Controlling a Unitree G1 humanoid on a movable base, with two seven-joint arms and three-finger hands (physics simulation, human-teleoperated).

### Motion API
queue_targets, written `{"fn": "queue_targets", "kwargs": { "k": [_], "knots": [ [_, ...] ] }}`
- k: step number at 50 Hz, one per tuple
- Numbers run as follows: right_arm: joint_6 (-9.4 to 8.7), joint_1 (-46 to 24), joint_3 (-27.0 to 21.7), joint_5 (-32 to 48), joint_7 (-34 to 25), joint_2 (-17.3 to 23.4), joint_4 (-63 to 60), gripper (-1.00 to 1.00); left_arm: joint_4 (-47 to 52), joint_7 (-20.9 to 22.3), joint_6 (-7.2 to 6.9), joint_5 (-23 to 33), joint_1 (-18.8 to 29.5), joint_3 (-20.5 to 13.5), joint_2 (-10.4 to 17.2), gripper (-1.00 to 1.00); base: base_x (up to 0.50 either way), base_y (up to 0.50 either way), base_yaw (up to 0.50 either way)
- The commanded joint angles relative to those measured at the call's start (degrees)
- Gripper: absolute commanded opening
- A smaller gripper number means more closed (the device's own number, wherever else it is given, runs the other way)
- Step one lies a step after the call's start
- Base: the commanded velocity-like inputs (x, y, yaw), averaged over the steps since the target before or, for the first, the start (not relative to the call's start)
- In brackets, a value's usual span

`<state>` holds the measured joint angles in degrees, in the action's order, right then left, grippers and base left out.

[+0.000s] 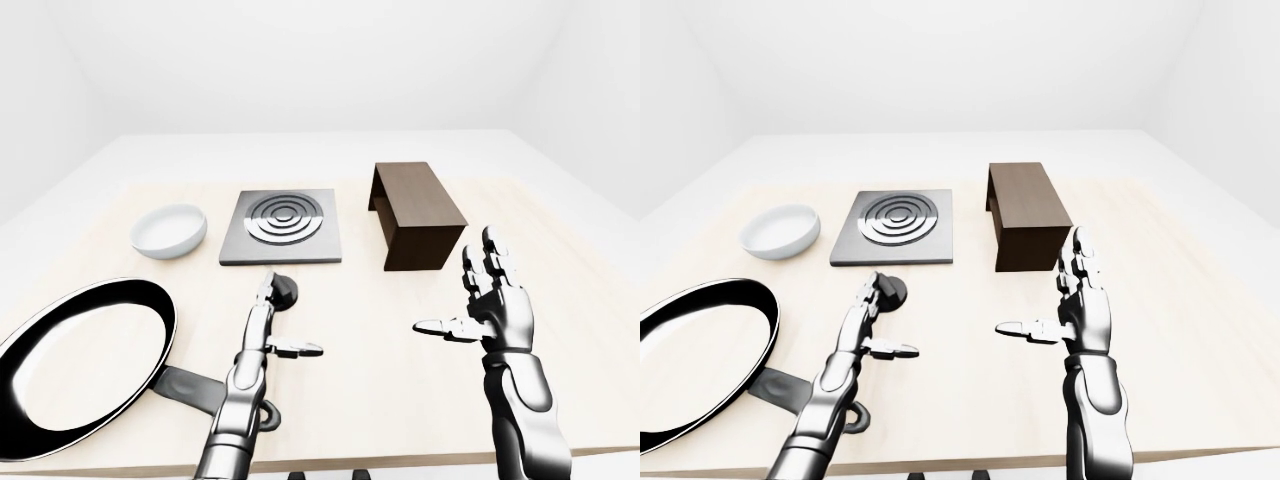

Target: Turn on the stove.

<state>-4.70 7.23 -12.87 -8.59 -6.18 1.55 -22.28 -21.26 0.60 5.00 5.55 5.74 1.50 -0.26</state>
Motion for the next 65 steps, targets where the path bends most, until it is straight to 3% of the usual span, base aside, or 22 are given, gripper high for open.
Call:
{"fn": "queue_targets", "kwargs": {
  "k": [1,7,13,21,24,33,41,43,44,46,47,49,50,52,53,55,59,65],
  "knots": [
    [-0.25,-0.1,0.0,0.0,0.0,0.0,-0.2,1.00,9.0,3.1,0.00,0.0,-4.6,2.3,-0.8,1.00,0.00,0.00,0.00],
    [-0.30,0.0,0.0,0.0,0.0,0.0,-0.4,1.00,13.8,3.8,-1.96,0.3,-6.7,3.6,-1.0,1.00,0.00,0.00,0.00],
    [-0.30,0.1,-0.2,-0.1,-0.1,0.0,-0.5,1.00,10.9,3.3,-1.26,0.4,-4.6,3.3,-1.1,1.00,0.00,0.00,0.00],
    [-0.20,0.0,-0.2,-0.2,-0.2,0.0,-0.1,1.00,8.0,2.7,-1.67,0.6,-1.4,2.9,-1.5,1.00,0.00,0.00,0.00],
    [-0.04,0.1,-0.1,-0.2,-0.2,0.0,0.0,1.00,3.0,1.8,0.00,1.3,1.7,2.5,-1.5,1.00,0.00,0.00,0.00],
    [-0.05,0.2,-0.2,-0.3,-0.3,0.0,-0.2,1.00,-12.5,-1.0,0.00,2.2,12.2,0.6,-1.5,1.00,0.00,0.00,0.00],
    [0.09,0.2,-0.1,-0.3,-0.3,-0.1,-0.2,1.00,-17.0,-1.8,0.00,2.4,17.8,0.1,-1.7,1.00,0.00,0.00,0.00],
    [0.24,0.0,-0.1,-0.3,-0.3,0.0,0.2,1.00,-8.4,-0.7,-0.54,1.9,15.4,0.7,-2.0,1.00,0.00,0.00,0.00],
    [0.39,0.0,-0.1,-0.3,-0.3,0.0,0.4,1.00,-4.4,0.0,-2.60,1.7,14.0,1.1,-2.1,1.00,0.00,0.00,0.00],
    [0.22,0.1,-0.1,-0.3,-0.3,0.0,0.1,1.00,7.8,1.8,-8.56,0.9,9.7,2.1,-2.5,1.00,0.00,0.00,0.00],
    [0.29,0.1,-0.1,-0.3,-0.3,0.0,0.2,1.00,12.7,2.4,-10.00,0.6,7.9,2.6,-2.6,1.00,0.00,0.00,0.00],
    [0.46,0.1,0.0,-0.3,-0.3,-0.1,0.3,1.00,26.1,4.1,-10.00,-0.2,3.1,4.3,-2.7,1.00,0.00,0.00,0.00],
    [2.68,0.4,0.1,-0.1,-0.7,-0.3,2.3,1.00,30.9,4.5,-10.00,-0.4,1.6,5.0,-2.7,1.00,0.00,0.00,0.00],
    [0.77,0.1,0.0,-0.3,-0.3,0.0,0.6,1.00,33.9,4.7,-10.00,-0.4,0.7,5.6,-2.5,1.00,0.00,0.00,0.00],
    [0.50,0.1,0.0,-0.3,-0.3,0.1,0.4,1.00,40.9,5.1,-10.00,-0.7,-1.1,6.3,-2.4,1.00,0.00,0.00,0.00],
    [0.42,0.2,0.0,-0.3,-0.3,0.0,0.2,1.00,51.7,5.5,-10.00,-1.4,-3.4,7.9,-2.2,1.00,0.00,0.00,0.00],
    [0.34,0.3,-0.1,-0.4,-0.4,0.0,-0.1,1.00,62.6,5.1,-10.00,-1.4,-5.8,10.4,-1.3,1.00,0.00,0.00,0.00],
    [0.32,0.2,0.0,-0.3,-0.4,0.0,0.0,1.00,72.7,4.3,-10.00,-2.6,-6.4,10.1,-0.2,1.00,0.00,0.00,0.00]
  ]
}}
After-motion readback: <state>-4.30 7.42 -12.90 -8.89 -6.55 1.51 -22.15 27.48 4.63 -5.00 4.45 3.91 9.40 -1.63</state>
